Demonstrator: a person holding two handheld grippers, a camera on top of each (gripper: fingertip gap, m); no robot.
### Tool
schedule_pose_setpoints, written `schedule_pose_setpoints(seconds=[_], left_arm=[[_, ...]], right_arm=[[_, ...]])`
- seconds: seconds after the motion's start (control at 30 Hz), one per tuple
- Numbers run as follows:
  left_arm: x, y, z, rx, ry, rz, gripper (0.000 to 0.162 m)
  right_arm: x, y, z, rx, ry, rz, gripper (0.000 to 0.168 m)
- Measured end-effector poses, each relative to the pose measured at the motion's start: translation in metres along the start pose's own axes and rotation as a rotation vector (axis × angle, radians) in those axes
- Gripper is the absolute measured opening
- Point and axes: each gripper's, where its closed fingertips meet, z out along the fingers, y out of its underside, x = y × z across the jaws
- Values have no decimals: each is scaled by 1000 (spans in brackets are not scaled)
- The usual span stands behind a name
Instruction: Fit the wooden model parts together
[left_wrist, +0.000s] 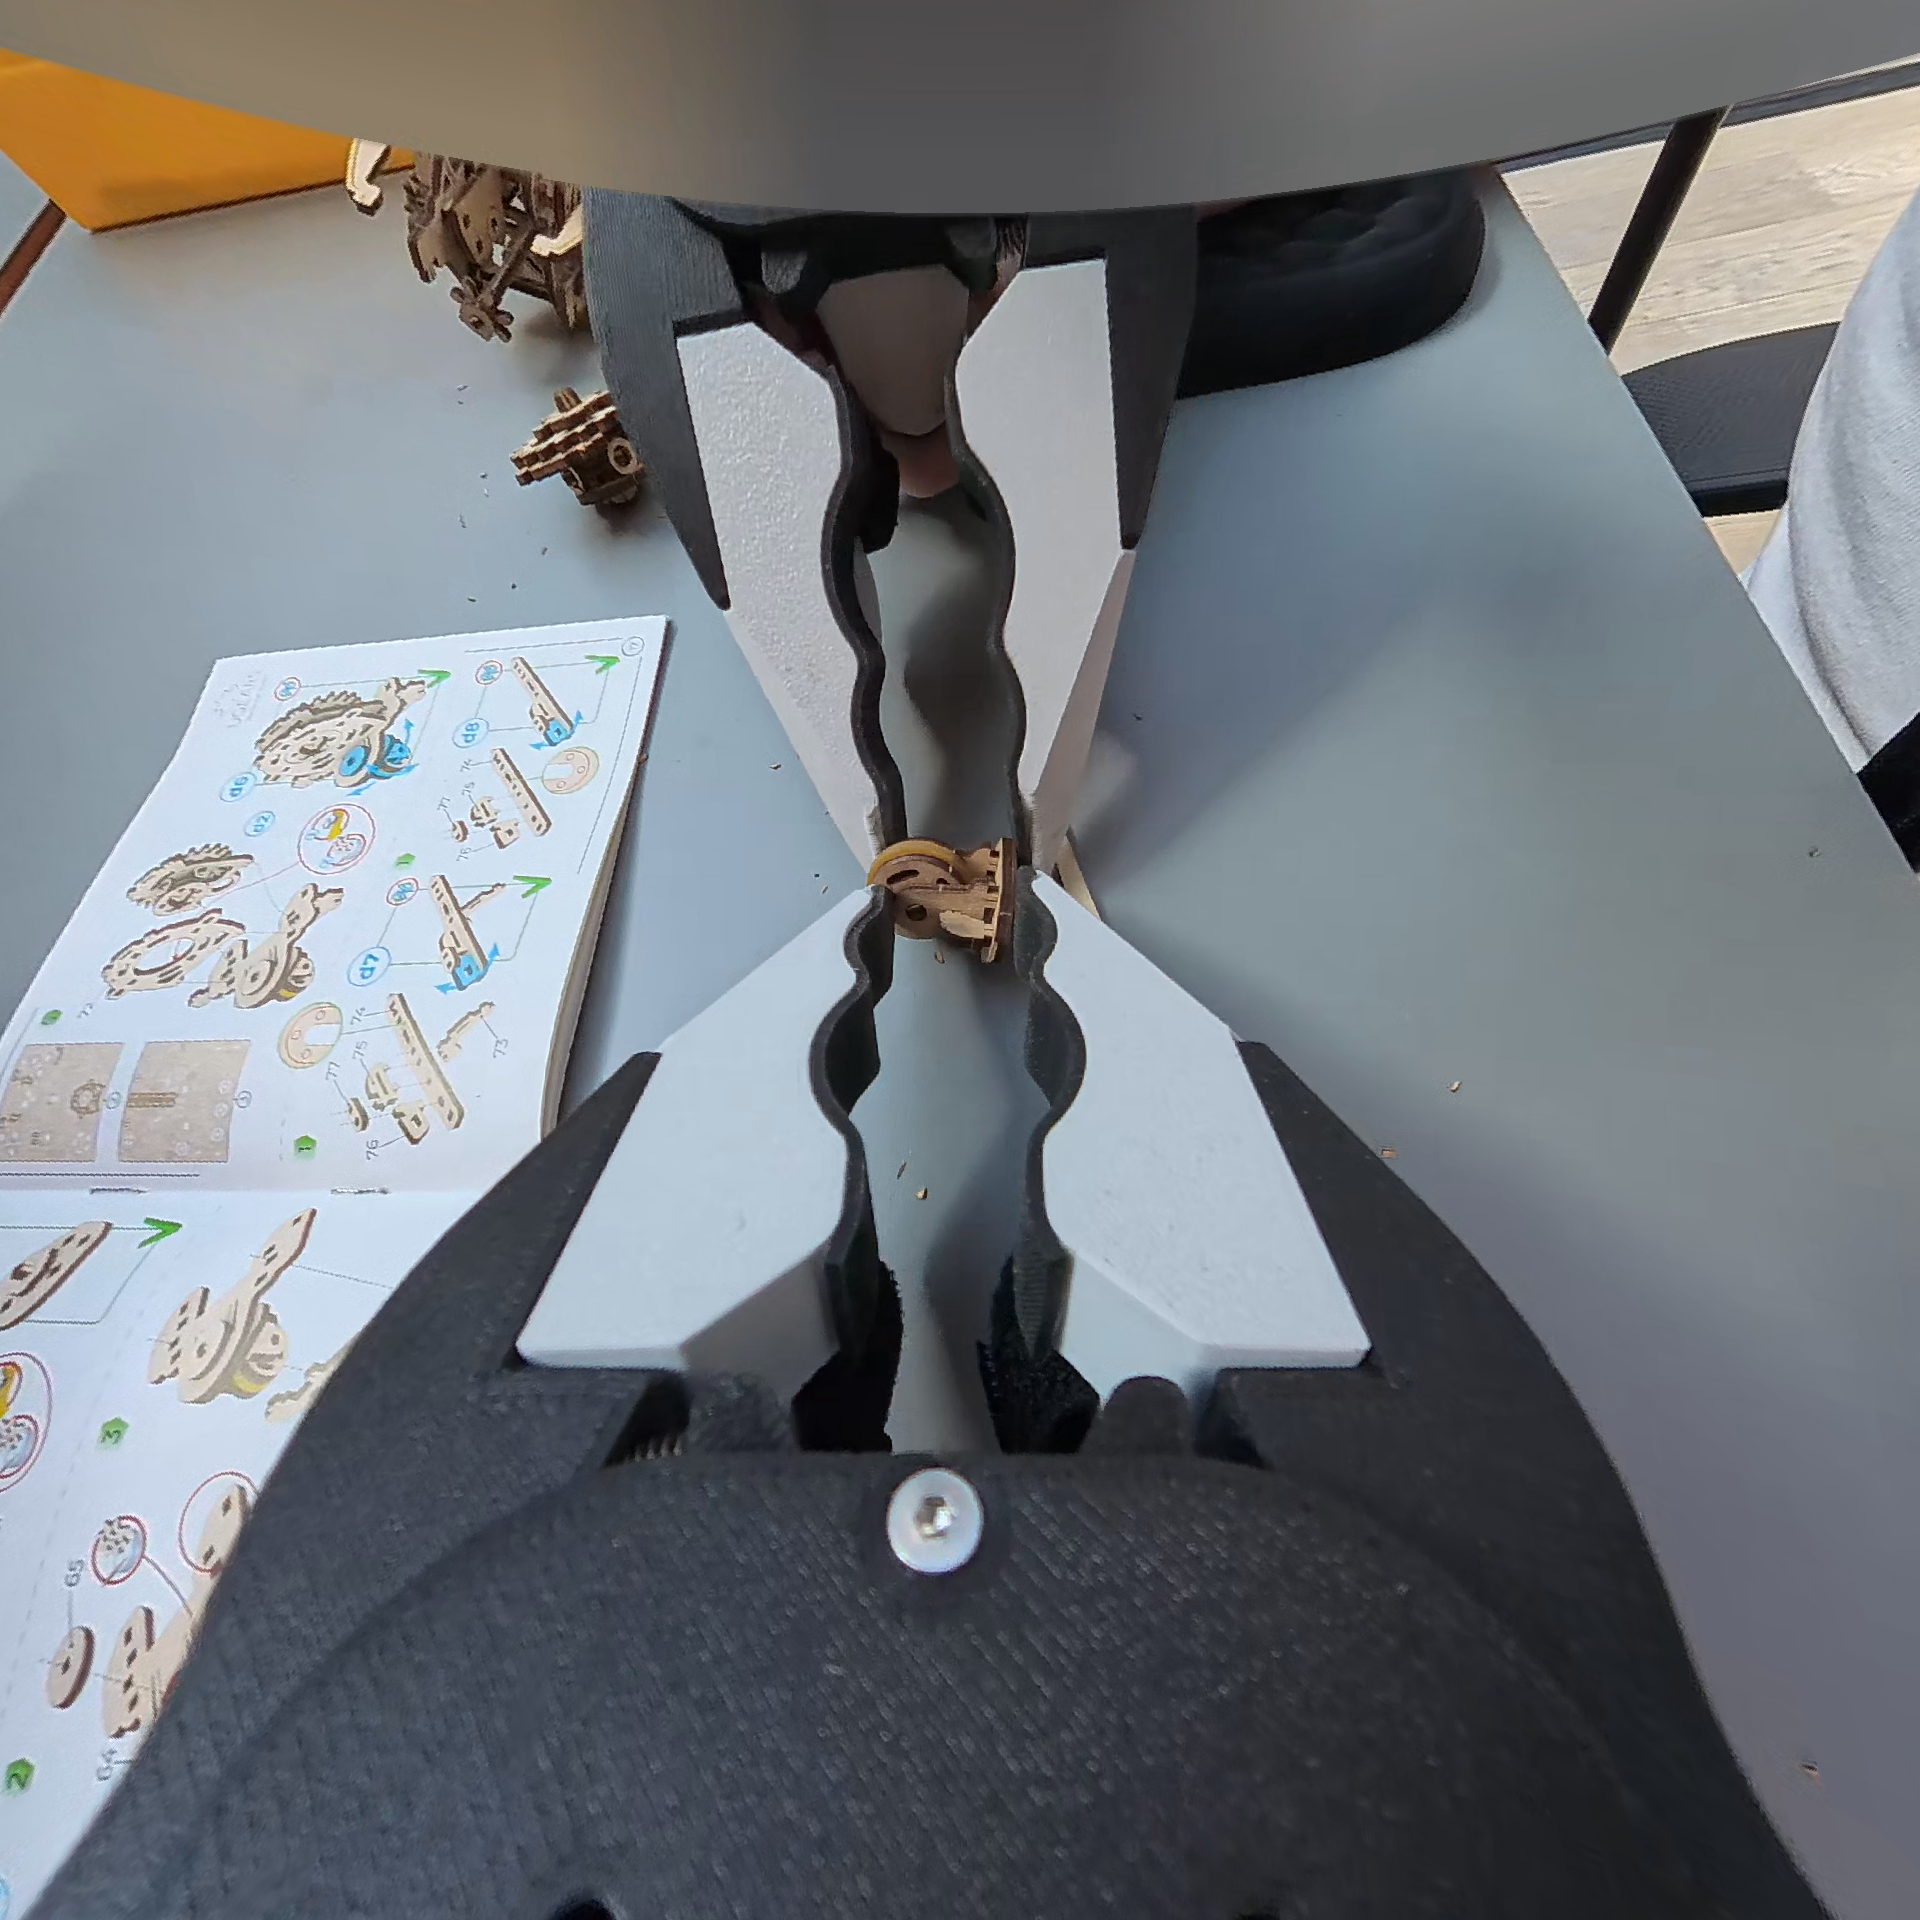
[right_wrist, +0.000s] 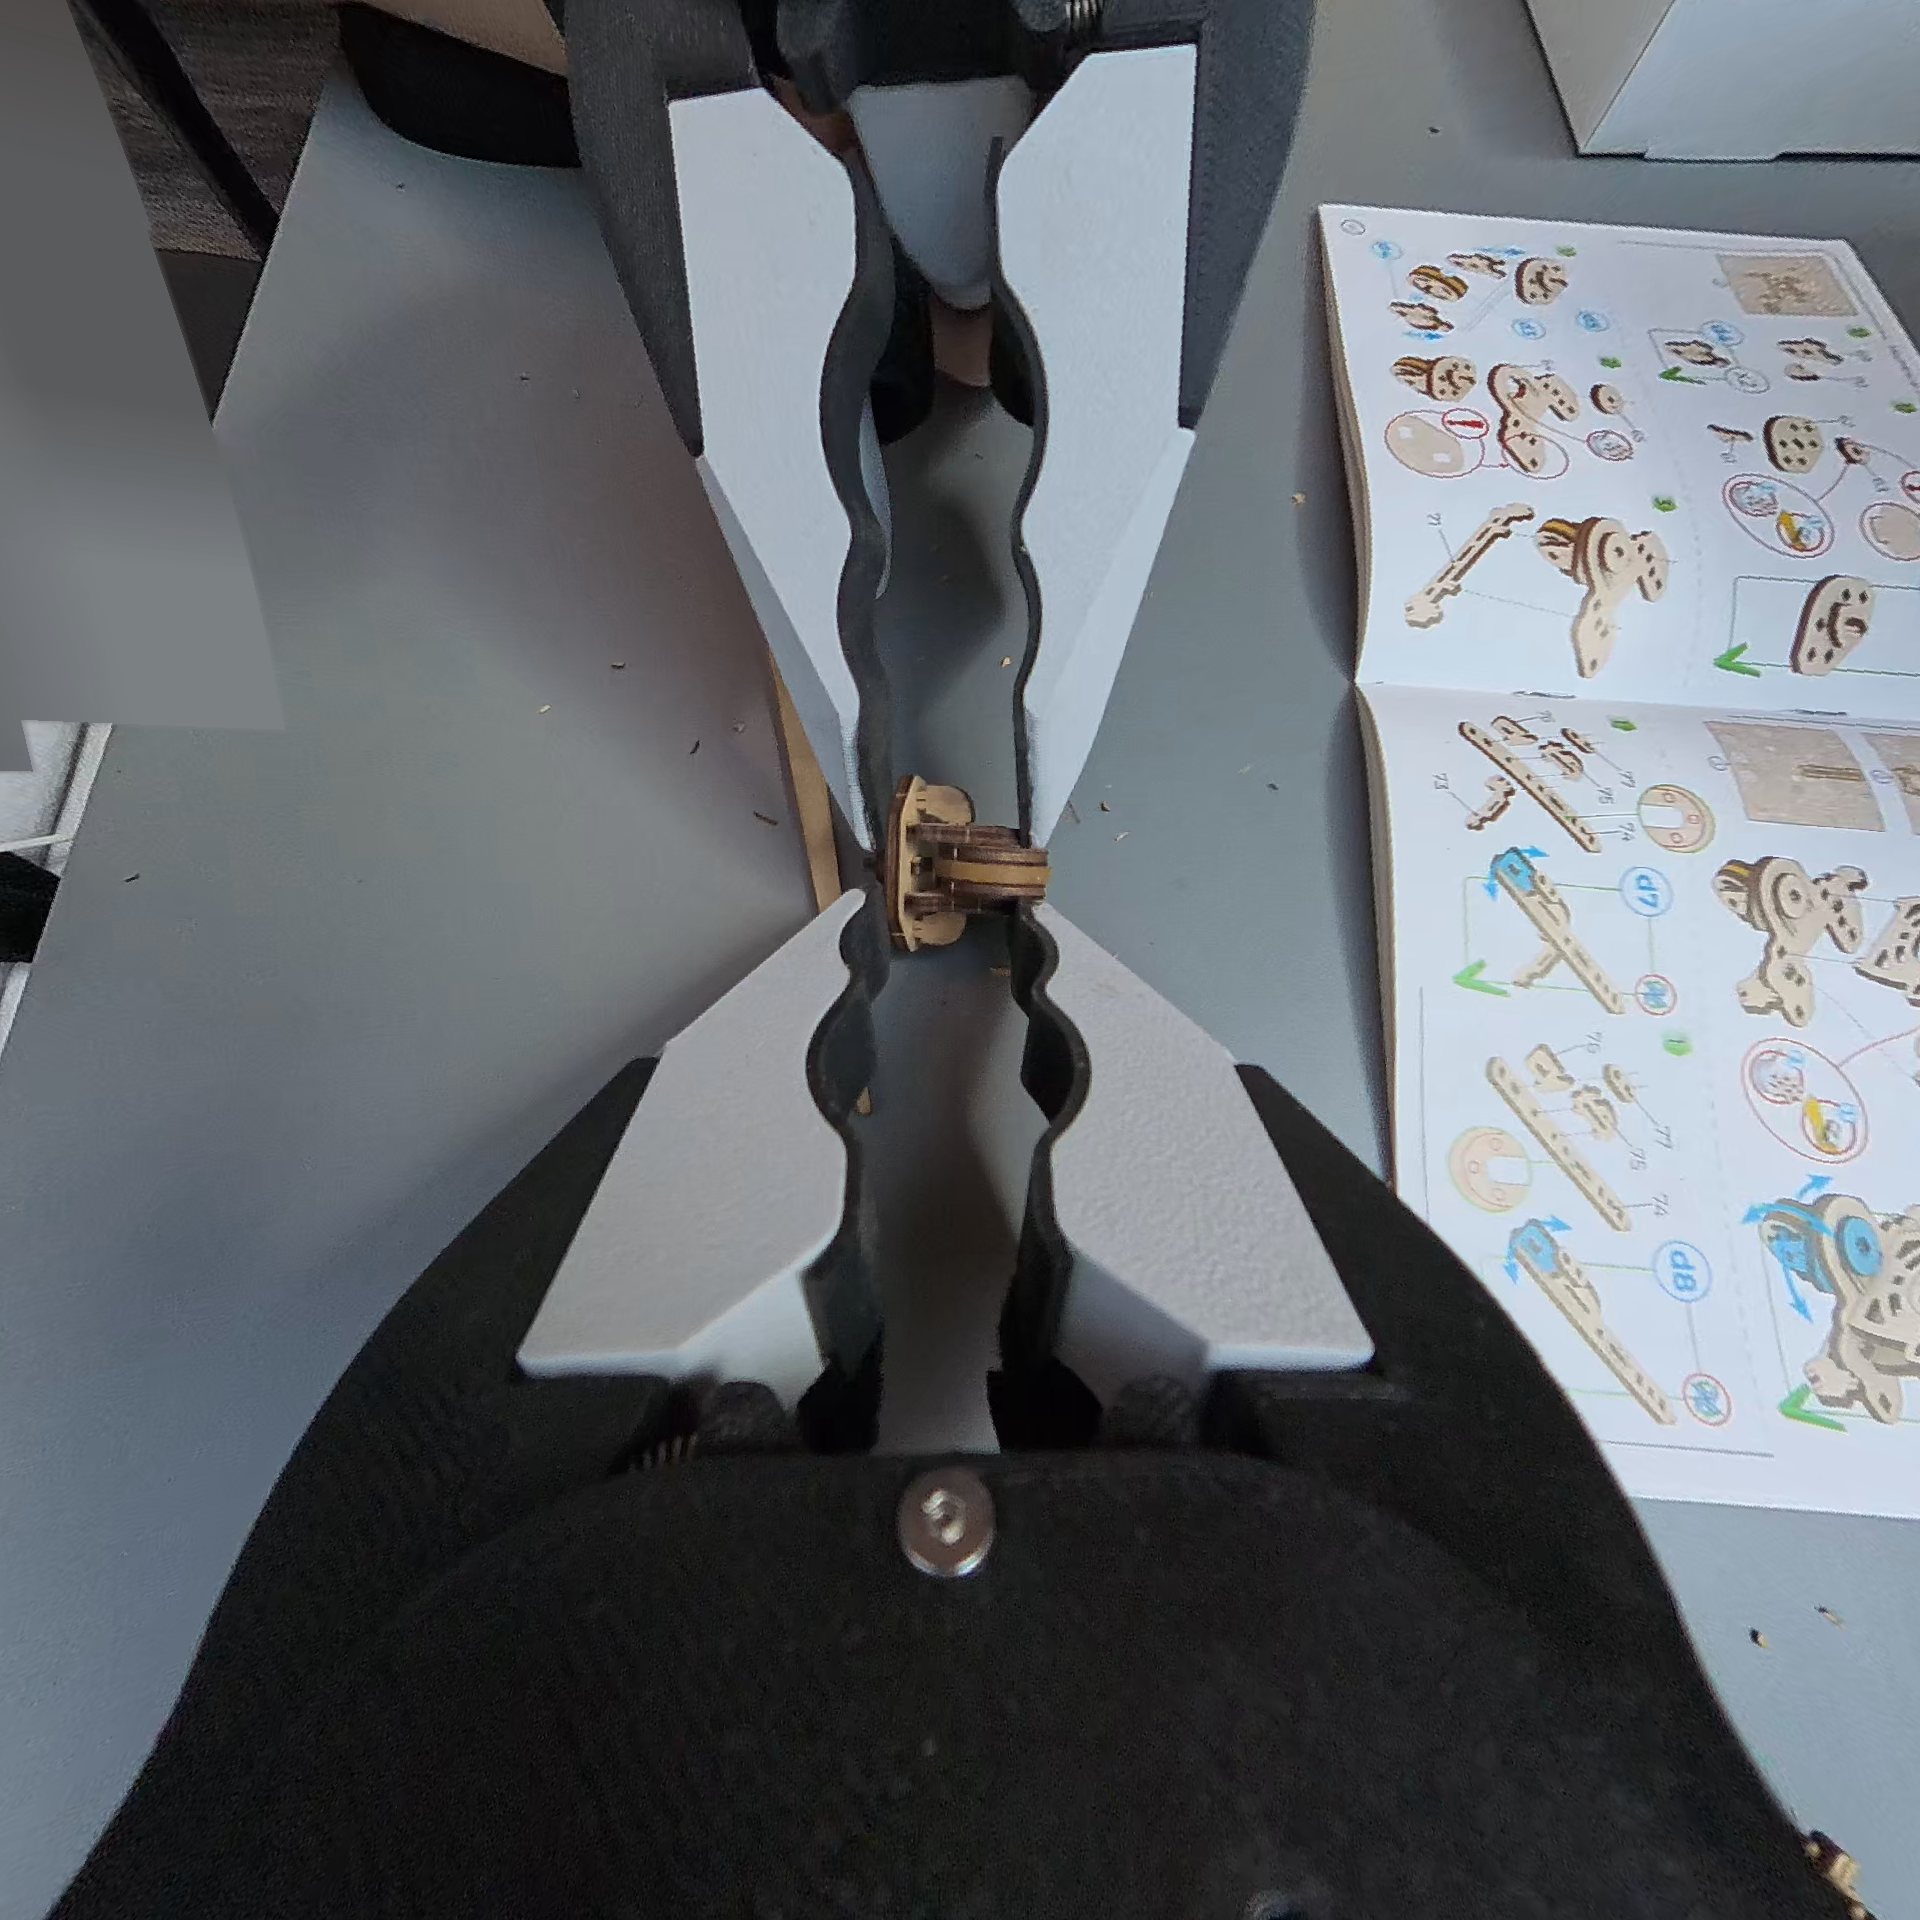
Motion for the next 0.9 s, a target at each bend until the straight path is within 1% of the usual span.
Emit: schedule_pose_setpoints(seconds=[0.03, 0.4, 0.5, 0.57, 0.67, 0.73, 0.77, 0.83, 0.9], left_arm=[[0, 0, 0, 0, -6, 4, 21], [3, -1, 1, -1, -10, 15, 21], [3, -2, 1, 3, 4, 9, 21], [3, -2, 0, 7, 27, -9, 22], [3, -3, -5, 22, 30, -22, 28], [2, -2, -6, 28, 27, -25, 27], [1, 0, -6, 17, 26, -23, 28], [1, 1, -6, 9, 21, -17, 29], [0, -6, -8, 37, 0, 8, 25]], right_arm=[[0, 0, 0, 0, -4, 7, 21], [-4, 2, 1, -24, -7, -34, 20], [-3, 2, 1, 12, -39, 7, 22], [-2, 3, -2, 6, -29, -52, 23], [-2, 1, -4, 30, -2, -116, 23], [0, -1, -5, 46, 11, -127, 23], [0, -4, -6, 72, 4, -121, 23], [-3, -21, -14, 185, -26, -108, 23], [-7, -34, -23, 283, -57, -98, 23]])
